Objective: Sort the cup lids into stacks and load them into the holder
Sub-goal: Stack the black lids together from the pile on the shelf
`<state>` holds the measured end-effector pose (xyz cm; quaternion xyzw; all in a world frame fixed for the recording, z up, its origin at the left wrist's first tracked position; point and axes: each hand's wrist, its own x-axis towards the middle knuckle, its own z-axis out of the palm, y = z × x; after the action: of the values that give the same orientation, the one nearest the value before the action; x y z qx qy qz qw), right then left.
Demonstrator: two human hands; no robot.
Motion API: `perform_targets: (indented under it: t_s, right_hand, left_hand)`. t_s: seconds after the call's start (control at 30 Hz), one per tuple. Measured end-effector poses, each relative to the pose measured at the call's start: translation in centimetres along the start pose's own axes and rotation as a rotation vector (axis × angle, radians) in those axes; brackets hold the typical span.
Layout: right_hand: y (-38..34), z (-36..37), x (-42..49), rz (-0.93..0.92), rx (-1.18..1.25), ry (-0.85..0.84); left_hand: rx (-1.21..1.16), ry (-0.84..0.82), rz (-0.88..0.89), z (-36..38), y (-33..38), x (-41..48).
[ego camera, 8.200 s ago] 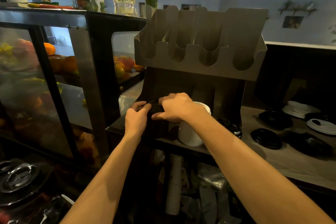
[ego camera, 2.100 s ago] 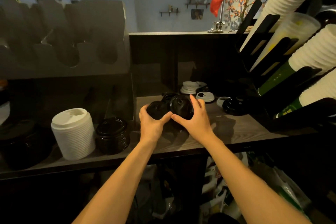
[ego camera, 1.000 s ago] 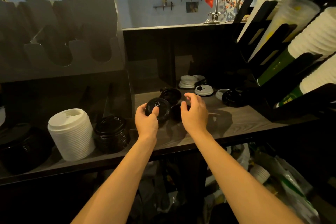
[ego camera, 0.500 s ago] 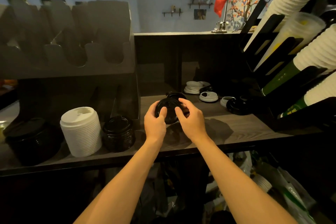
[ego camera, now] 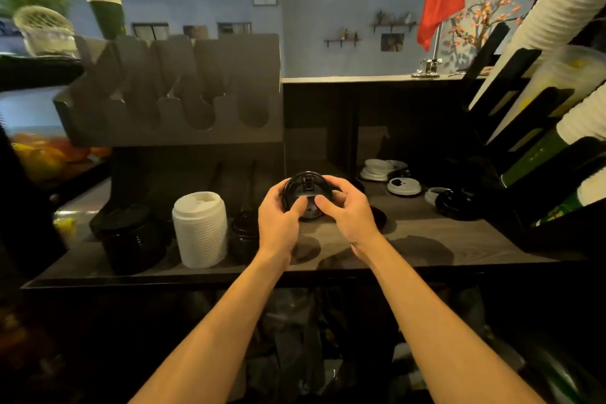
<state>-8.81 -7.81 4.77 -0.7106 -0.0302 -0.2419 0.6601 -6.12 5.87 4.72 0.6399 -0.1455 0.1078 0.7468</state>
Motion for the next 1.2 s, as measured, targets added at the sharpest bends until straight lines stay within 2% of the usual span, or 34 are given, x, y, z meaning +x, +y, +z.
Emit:
perform_targets:
  t_s: [0.13, 0.3, 0.47, 0.6, 0.77, 0.87, 1.03, 1.2]
  right_hand:
    - [-0.8, 2.2, -0.3, 0.069, 0.068, 0.026]
    - [-1.7, 4.9, -0.3, 0.126, 0.048, 0.003]
    - [-1.8, 6.7, 0.9, 0.197, -0.02, 0.019]
    - [-0.6, 8.1, 1.7, 0.29, -0.148, 0.052]
    - [0.9, 9.2, 2.1, 0.222, -0.504, 0.102]
    - [1.4, 9.4, 2.5, 0.245, -0.622, 0.058]
    - [1.8, 9.9, 2.2, 0.147, -0.648, 0.011]
    - [2.3, 9.9, 1.6, 0.126, -0.548, -0.006]
  left_hand:
    - [0.019, 0.009, 0.017, -2.0, 0.5, 0.0]
    - [0.176, 0.063, 0.035, -4.8, 1.7, 0.3]
    - [0.439, 0.078, 0.199, -7.6, 1.7, 0.5]
    - [0.56, 0.07, 0.305, -8.9, 0.6, 0.0]
    - [0.748, -0.043, 0.348, -9.5, -0.2, -0.3]
    - [0.831, -0.057, 0.328, -9.5, -0.6, -0.2]
    - [0.937, 0.027, 0.363, -9.1, -1.7, -0.2]
    - [1.077, 0.108, 0.398, -8.3, -1.8, -0.6]
